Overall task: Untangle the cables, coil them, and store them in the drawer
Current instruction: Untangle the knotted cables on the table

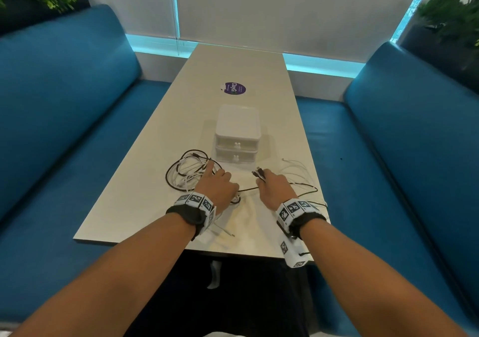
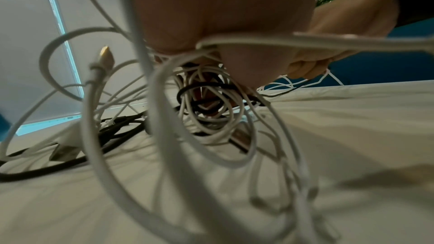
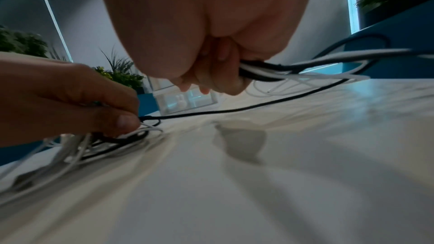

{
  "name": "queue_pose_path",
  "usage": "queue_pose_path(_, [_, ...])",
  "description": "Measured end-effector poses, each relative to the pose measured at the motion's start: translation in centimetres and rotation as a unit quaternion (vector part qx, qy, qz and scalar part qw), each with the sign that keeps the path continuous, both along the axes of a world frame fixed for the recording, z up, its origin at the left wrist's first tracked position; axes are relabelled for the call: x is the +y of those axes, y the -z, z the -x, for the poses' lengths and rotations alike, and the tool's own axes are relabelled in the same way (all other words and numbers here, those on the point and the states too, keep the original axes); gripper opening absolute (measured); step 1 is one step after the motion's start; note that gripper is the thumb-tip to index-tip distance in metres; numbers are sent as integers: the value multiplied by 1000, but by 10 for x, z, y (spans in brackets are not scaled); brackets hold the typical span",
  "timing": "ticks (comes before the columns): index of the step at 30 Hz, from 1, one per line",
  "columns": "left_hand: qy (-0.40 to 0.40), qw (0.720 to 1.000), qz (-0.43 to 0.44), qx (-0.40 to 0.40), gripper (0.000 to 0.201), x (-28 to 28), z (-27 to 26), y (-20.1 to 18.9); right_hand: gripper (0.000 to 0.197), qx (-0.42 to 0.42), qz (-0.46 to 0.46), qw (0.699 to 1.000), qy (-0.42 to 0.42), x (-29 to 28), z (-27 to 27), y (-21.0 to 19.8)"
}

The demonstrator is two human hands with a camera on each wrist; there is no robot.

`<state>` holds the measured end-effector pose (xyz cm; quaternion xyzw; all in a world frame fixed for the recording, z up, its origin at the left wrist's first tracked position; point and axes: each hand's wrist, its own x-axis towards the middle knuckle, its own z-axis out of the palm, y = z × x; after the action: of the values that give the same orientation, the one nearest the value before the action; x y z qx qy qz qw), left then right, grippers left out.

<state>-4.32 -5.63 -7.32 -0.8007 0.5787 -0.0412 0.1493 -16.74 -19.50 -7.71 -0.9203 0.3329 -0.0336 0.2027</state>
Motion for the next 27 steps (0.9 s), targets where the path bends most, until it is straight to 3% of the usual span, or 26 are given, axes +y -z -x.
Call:
queue_pose_path(4, [4,1000,26,-1,25,1,0,6,31,29,-43,996,-69,15,-6,-1])
queue_pose_path(13, [48,998,48,-13,24,7,1,15,27,50,-63,993,-92,7,5,6])
queue_pose_path(27, [16,998,58,-17,26,14,-15,10,33,64,-25,996,50,-34,30,9])
